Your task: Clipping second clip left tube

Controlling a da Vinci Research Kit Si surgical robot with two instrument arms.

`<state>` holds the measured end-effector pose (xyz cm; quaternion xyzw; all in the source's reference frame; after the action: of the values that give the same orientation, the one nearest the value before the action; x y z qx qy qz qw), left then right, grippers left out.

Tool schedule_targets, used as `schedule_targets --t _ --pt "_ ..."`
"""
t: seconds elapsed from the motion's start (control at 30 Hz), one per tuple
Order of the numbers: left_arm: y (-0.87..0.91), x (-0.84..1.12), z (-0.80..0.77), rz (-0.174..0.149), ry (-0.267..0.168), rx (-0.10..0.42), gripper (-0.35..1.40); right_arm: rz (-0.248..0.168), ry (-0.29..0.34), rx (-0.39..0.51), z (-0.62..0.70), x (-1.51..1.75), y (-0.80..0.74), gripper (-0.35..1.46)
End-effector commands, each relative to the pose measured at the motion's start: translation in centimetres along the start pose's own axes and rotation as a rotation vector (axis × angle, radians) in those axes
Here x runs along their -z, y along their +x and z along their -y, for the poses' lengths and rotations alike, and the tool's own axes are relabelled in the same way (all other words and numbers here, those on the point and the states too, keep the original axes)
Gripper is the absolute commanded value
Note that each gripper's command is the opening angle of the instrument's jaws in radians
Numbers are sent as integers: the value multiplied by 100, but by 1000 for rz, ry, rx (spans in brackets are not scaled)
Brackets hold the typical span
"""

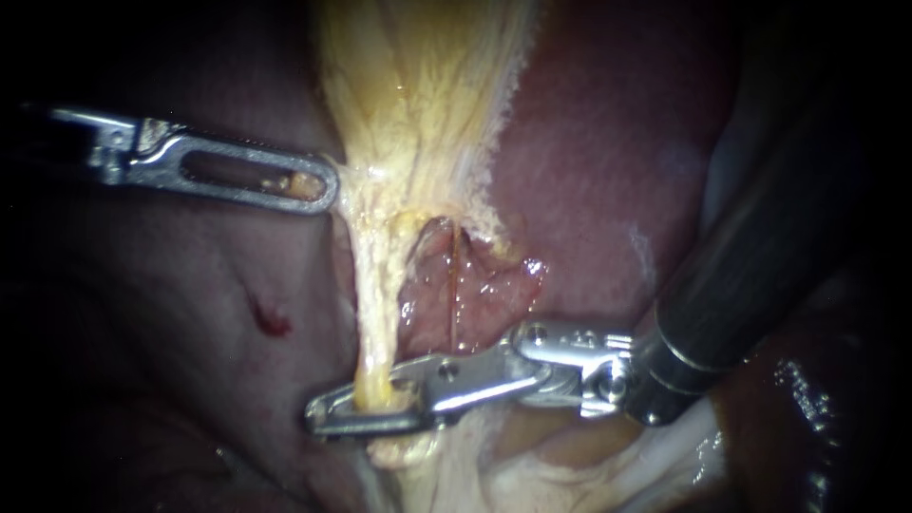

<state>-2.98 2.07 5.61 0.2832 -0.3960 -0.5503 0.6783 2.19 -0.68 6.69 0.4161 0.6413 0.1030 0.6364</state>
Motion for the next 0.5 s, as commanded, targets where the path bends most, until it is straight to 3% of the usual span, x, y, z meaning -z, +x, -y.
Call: schedule_targets --t 0.03,0.5 --pt "0 0 0 0 0 0 -35 1 -9 0 0 0 0 -35" --pt "0 0 0 0 0 0 -35 1 -13 0 -8 5 -2 -35"
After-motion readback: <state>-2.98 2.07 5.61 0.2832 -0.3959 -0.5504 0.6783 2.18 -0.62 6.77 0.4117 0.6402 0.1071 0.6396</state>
